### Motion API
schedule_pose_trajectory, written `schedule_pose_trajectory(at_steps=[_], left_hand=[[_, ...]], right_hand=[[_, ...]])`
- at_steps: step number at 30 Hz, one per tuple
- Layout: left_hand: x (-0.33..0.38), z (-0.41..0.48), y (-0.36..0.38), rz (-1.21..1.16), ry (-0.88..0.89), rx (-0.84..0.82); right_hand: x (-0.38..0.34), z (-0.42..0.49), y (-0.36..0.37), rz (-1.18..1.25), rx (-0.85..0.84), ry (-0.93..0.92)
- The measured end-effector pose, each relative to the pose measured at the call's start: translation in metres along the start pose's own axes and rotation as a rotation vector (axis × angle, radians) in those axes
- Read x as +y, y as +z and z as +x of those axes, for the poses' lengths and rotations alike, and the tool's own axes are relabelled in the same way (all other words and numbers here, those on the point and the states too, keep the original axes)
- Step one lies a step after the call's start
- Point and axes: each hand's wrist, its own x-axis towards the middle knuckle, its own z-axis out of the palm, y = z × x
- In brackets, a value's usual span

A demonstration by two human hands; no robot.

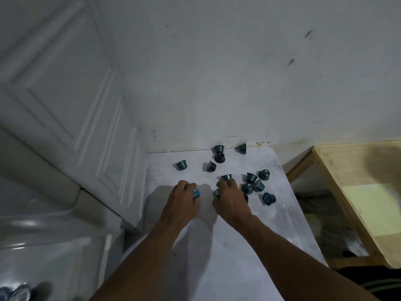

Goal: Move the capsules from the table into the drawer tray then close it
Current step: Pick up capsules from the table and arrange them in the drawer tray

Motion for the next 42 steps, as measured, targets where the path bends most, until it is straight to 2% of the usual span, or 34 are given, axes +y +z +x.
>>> schedule_pose_trajectory(at_steps=[4,12,17,23,29,33,36,42], left_hand=[[0.018,-0.021,-0.017,-0.060,-0.020,0.058],[0.060,-0.084,-0.047,-0.245,0.002,0.307],[0.071,-0.145,-0.074,-0.316,-0.031,0.429],[0.064,-0.224,-0.113,-0.412,-0.057,0.432],[0.028,-0.271,-0.146,-0.454,-0.131,0.452],[-0.006,-0.297,-0.169,-0.442,-0.096,0.473],[-0.046,-0.317,-0.189,-0.399,-0.078,0.450],[-0.141,-0.344,-0.228,-0.370,-0.162,0.413]], right_hand=[[-0.003,-0.021,-0.016,0.068,0.079,-0.087],[0.003,-0.087,-0.040,0.261,0.273,-0.283],[-0.003,-0.135,-0.047,0.284,0.298,-0.422],[-0.039,-0.190,-0.048,0.313,0.275,-0.538],[-0.093,-0.226,-0.038,0.311,0.200,-0.591],[-0.144,-0.237,-0.025,0.322,0.143,-0.571],[-0.186,-0.242,-0.008,0.335,0.165,-0.561],[-0.257,-0.258,0.038,0.315,0.183,-0.529]])
